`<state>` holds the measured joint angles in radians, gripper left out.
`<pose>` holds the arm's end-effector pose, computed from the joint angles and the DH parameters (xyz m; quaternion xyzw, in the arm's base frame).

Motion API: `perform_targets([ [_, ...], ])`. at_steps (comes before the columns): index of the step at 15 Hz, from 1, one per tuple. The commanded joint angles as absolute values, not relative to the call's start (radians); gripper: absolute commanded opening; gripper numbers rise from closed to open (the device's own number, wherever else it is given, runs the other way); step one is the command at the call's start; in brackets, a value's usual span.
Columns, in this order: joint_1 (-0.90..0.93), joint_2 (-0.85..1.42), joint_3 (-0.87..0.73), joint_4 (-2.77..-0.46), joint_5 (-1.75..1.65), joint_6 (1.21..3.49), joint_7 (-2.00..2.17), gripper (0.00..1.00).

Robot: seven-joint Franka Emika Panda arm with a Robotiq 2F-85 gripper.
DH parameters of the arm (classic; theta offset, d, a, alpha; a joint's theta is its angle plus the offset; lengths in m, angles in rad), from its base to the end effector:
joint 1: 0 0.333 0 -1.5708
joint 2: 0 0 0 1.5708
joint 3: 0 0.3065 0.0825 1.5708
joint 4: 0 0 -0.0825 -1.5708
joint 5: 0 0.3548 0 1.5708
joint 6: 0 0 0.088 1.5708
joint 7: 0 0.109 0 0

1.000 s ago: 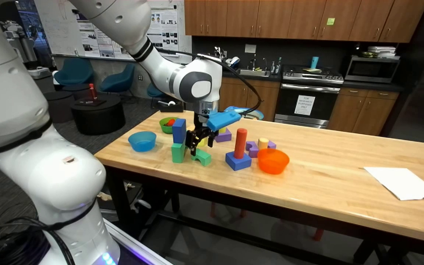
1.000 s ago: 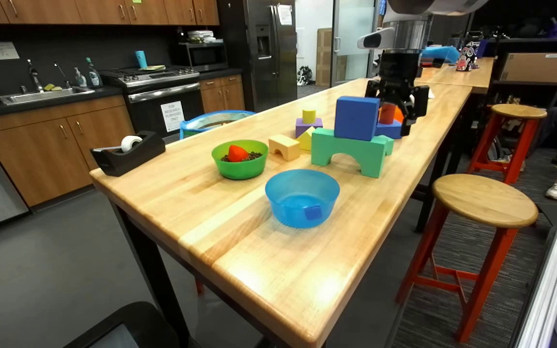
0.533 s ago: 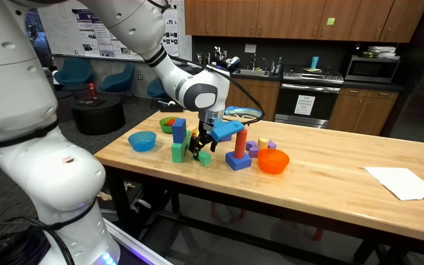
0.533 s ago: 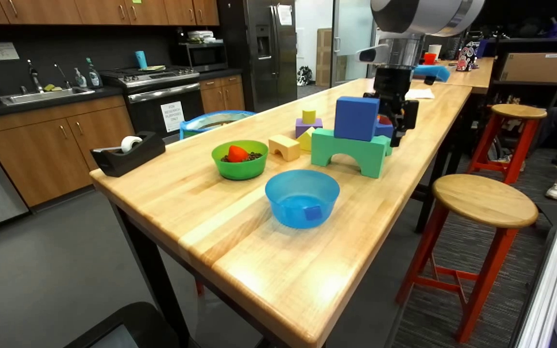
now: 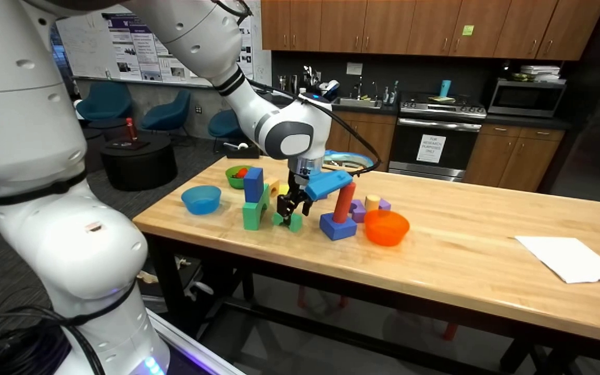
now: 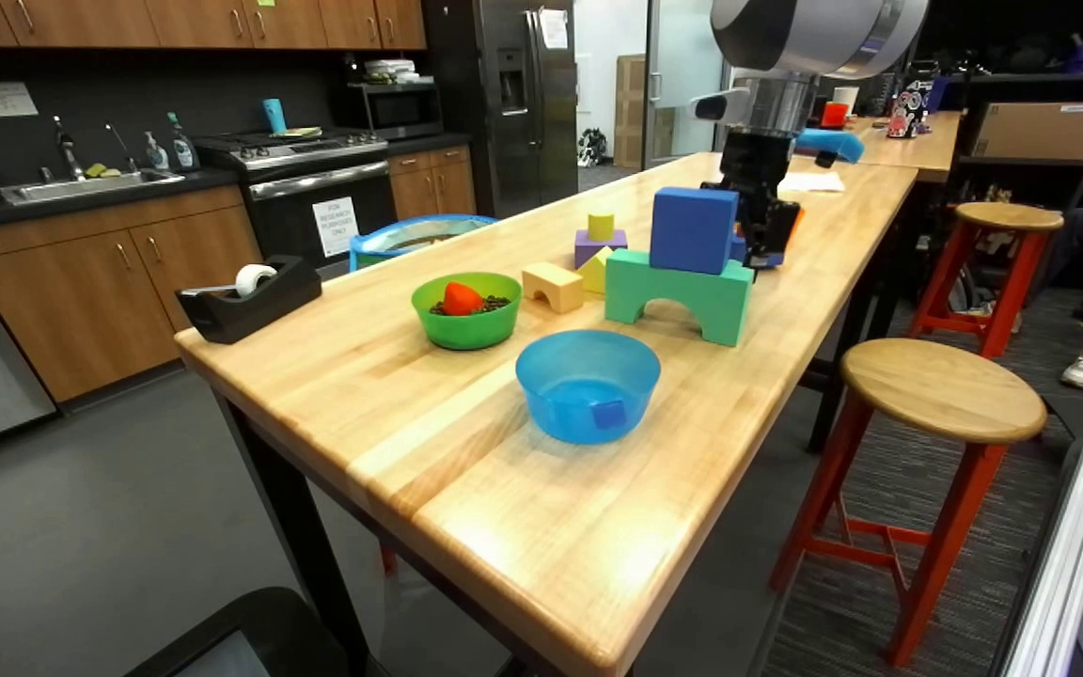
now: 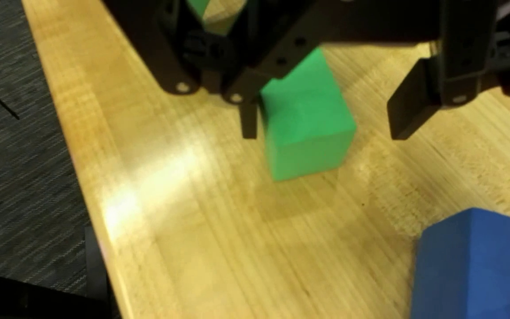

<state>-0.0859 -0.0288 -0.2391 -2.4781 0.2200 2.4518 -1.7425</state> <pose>0.4284 -0.1438 0.3122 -0.8095 -0.5826 -0.0633 0.0370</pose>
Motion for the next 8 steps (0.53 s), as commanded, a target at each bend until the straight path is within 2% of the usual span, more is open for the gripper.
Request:
perform_targets([
  [1, -0.111, -0.014, -0.215, -2.463, 0.237, 2.451, -1.774, 0.45],
  [5, -0.113, -0.020, -0.208, -2.464, 0.233, 2.442, -1.777, 0.16],
  [8, -0.115, -0.034, -0.205, -2.465, 0.205, 2.417, -1.741, 0.16],
])
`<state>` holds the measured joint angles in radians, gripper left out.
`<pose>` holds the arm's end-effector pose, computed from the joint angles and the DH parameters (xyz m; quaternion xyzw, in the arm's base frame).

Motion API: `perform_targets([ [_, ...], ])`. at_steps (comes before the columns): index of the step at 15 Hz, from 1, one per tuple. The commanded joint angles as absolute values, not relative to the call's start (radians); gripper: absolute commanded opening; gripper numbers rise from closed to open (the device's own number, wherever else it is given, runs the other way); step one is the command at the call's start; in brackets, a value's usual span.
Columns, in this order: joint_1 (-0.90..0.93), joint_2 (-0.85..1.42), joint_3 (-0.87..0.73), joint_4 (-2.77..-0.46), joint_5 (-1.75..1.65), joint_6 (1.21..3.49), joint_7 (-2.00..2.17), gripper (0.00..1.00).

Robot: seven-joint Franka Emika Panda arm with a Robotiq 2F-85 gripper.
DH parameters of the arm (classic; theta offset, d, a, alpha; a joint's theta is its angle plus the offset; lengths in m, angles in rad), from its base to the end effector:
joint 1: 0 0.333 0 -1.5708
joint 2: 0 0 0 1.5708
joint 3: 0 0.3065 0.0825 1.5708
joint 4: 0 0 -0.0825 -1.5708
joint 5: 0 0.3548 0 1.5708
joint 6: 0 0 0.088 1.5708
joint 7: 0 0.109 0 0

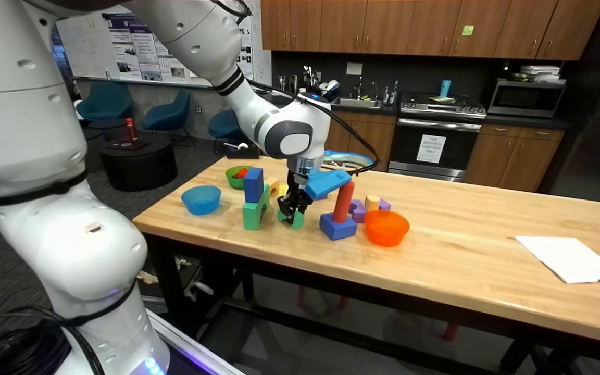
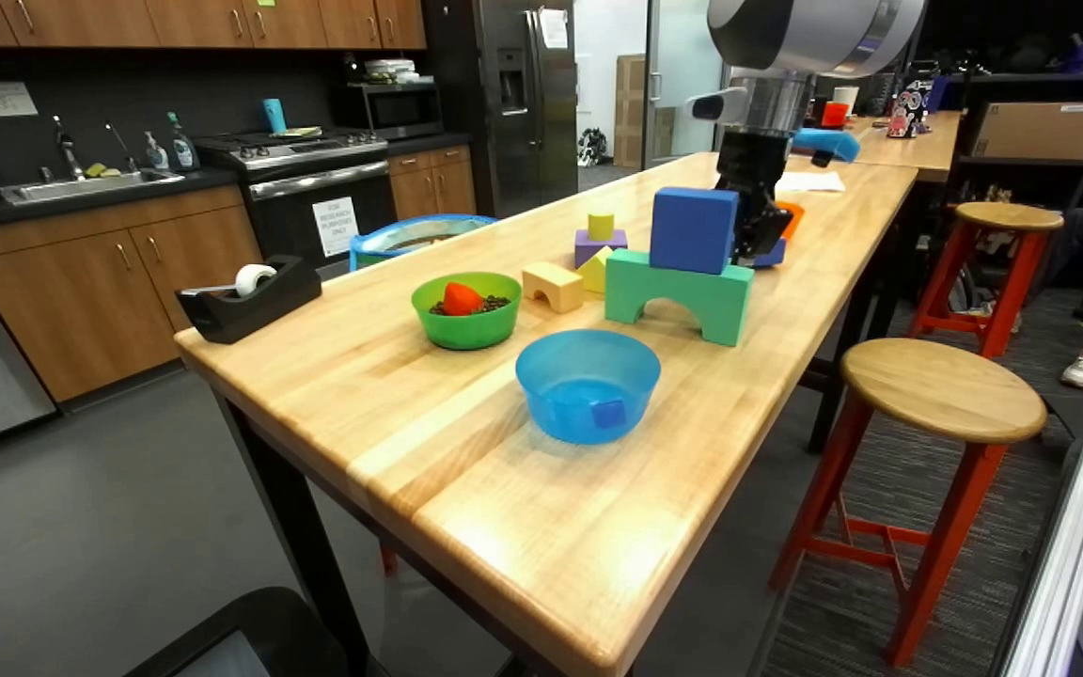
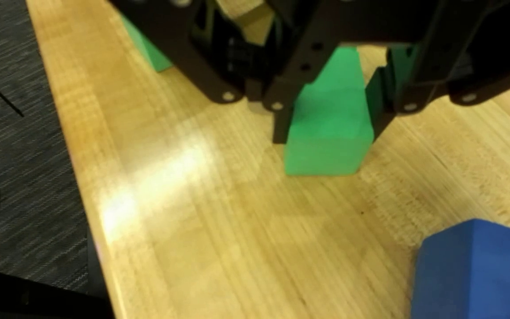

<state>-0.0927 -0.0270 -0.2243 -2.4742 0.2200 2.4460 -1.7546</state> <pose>0.4302 -0.1404 0.3124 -0.8034 -0.5909 -0.0624 0.0384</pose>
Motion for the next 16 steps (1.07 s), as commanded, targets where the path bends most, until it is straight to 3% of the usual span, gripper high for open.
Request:
perform_targets([
  [1, -0.118, -0.053, -0.204, -2.474, 0.184, 2.427, -1.713, 0.16],
  [16, -0.059, -0.429, -0.090, -2.600, 0.045, 2.485, -1.246, 0.16],
])
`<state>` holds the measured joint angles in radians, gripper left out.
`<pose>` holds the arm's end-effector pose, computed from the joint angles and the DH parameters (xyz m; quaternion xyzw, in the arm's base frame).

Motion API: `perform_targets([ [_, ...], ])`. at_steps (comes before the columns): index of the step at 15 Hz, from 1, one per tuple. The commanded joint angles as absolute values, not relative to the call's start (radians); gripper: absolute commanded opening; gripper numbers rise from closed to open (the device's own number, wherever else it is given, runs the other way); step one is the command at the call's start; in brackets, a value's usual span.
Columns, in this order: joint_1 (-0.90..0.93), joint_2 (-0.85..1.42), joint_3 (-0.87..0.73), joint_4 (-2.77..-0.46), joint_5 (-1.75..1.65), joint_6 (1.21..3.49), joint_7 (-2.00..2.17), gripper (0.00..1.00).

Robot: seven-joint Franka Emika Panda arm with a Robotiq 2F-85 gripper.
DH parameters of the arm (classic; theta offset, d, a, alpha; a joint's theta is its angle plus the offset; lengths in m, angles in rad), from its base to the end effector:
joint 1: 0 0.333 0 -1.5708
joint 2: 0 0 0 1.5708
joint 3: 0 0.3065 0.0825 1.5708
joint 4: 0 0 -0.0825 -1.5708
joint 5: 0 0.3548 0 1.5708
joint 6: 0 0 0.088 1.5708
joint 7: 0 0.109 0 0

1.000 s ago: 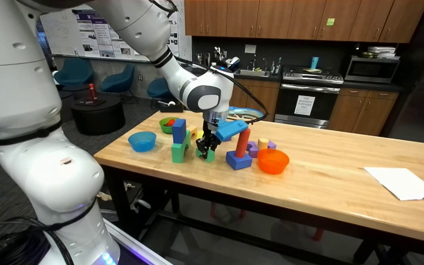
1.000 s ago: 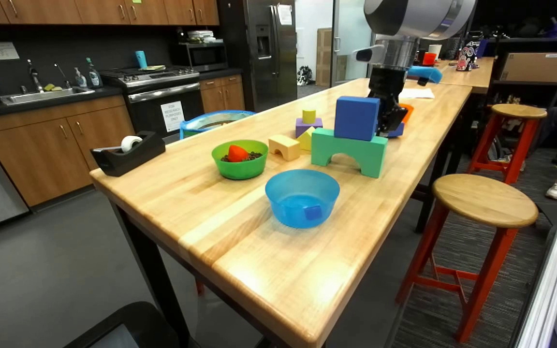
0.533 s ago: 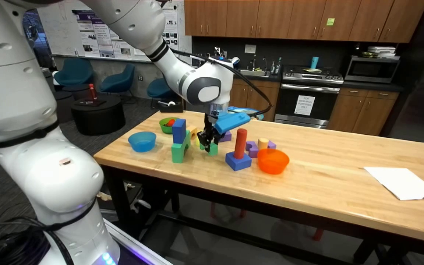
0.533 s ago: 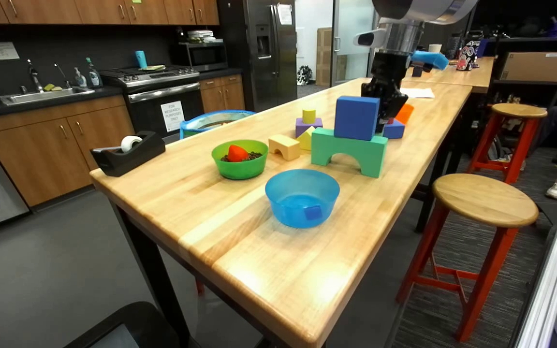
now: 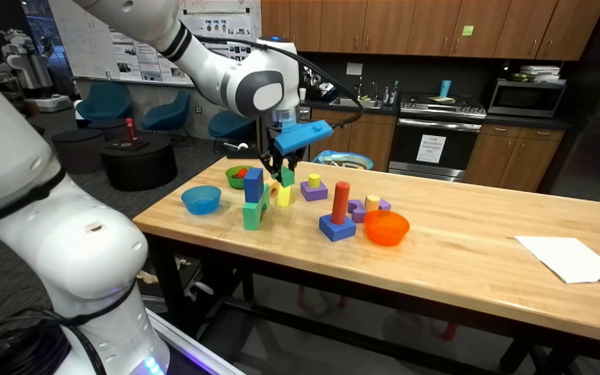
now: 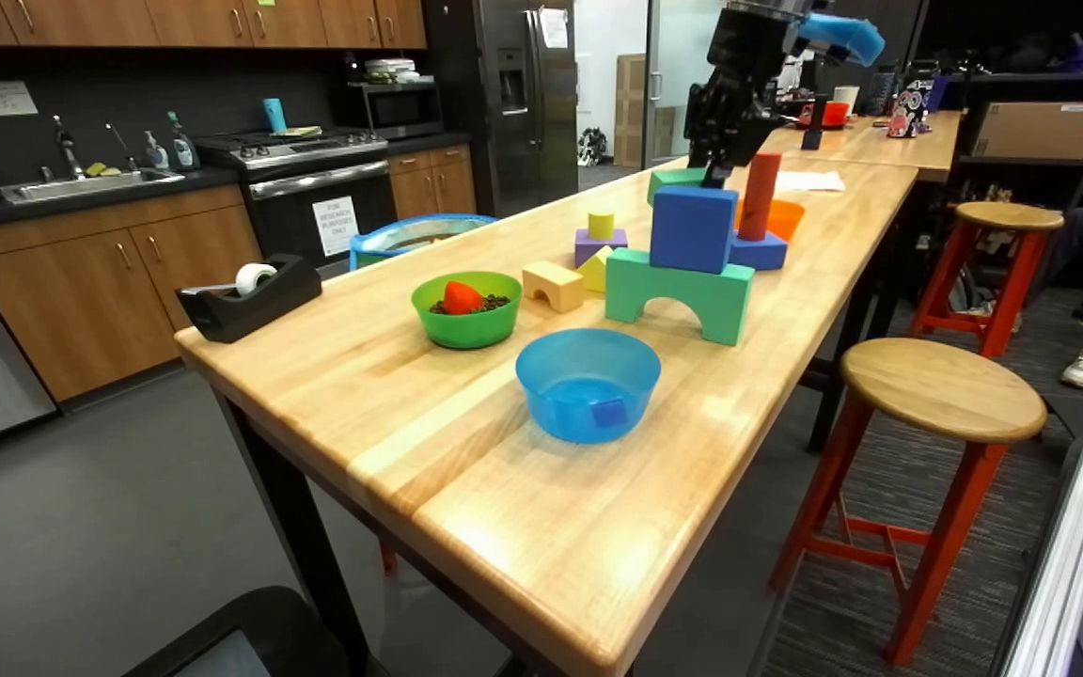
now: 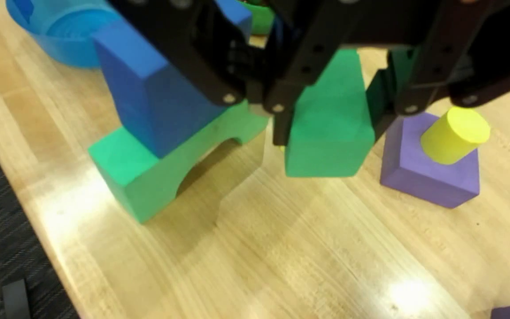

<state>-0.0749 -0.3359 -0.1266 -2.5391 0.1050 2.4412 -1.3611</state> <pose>0.4146 -0.0851 0.4201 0.8480 0.5137 0.1244 0.0398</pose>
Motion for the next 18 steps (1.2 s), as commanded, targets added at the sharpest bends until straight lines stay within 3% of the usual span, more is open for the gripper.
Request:
perform_targets([
  [1, -0.052, -0.449, -0.076, -2.611, 0.019, 2.499, -1.202, 0.16],
  [12, -0.029, -0.613, -0.017, -2.690, -0.244, 2.593, -0.829, 0.16],
  [18, 0.058, -0.760, -0.071, -2.738, -0.216, 2.462, -0.868, 0.16],
])
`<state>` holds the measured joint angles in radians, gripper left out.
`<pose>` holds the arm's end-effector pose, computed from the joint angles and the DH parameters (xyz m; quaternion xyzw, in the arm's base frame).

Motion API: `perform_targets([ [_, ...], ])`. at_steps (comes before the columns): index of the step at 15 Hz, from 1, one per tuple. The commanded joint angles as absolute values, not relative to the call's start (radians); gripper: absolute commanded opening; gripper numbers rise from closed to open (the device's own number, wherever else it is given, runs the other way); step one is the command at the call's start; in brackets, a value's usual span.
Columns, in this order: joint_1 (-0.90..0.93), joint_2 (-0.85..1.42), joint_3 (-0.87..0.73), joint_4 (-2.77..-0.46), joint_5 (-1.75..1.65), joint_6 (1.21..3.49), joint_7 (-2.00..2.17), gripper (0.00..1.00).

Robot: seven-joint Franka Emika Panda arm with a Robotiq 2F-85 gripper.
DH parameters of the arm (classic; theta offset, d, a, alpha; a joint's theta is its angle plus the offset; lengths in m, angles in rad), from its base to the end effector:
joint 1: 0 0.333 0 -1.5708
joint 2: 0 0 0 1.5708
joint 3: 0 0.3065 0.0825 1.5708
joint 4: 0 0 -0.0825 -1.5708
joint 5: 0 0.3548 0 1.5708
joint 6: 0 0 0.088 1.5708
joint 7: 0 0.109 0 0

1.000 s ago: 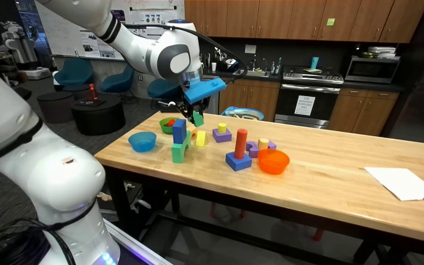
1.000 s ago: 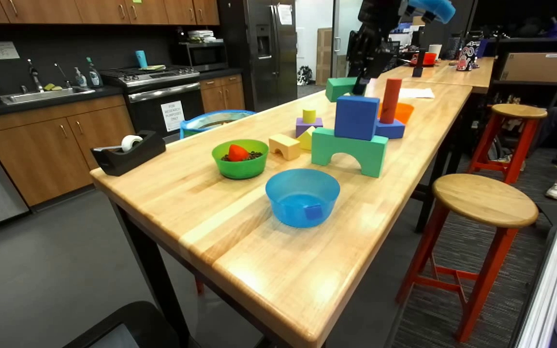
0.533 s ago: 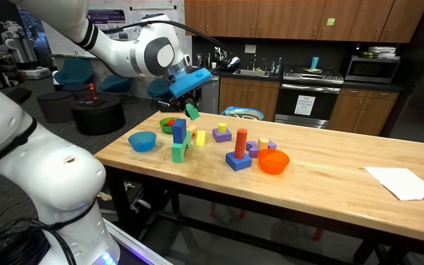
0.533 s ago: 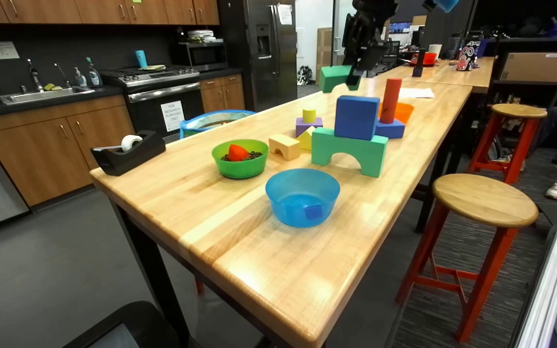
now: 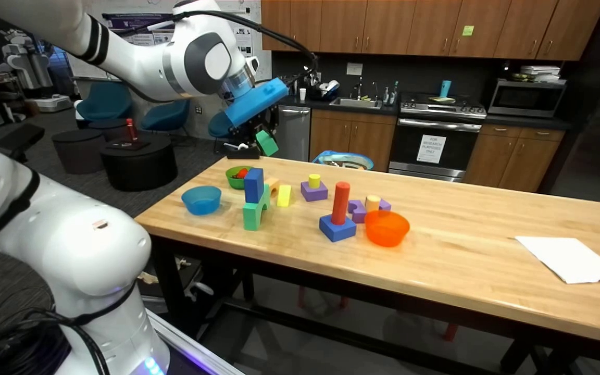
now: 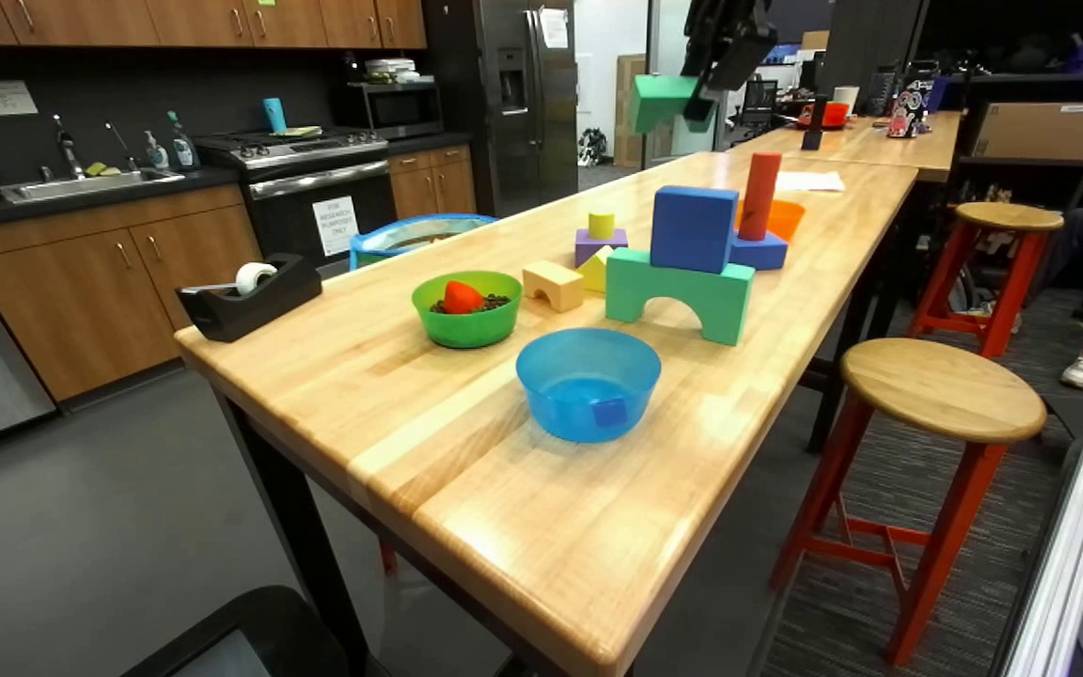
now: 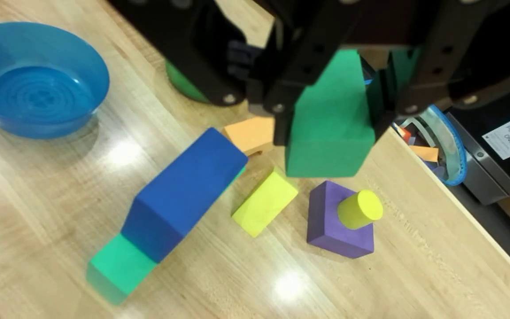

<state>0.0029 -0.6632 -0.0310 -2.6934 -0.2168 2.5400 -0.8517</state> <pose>0.3607 -0.0084 0.4895 0.8534 0.4509 0.1970 0.1720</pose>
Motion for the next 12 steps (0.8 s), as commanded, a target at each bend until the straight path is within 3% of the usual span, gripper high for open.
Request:
perform_targets([
  [1, 0.079, -0.786, -0.084, -2.744, -0.205, 2.412, -0.883, 0.16],
  [7, 0.136, -0.903, -0.107, -2.730, -0.188, 2.151, -0.888, 0.16],
  [12, 0.190, -0.903, -0.148, -2.701, -0.119, 2.090, -0.899, 0.16],
])
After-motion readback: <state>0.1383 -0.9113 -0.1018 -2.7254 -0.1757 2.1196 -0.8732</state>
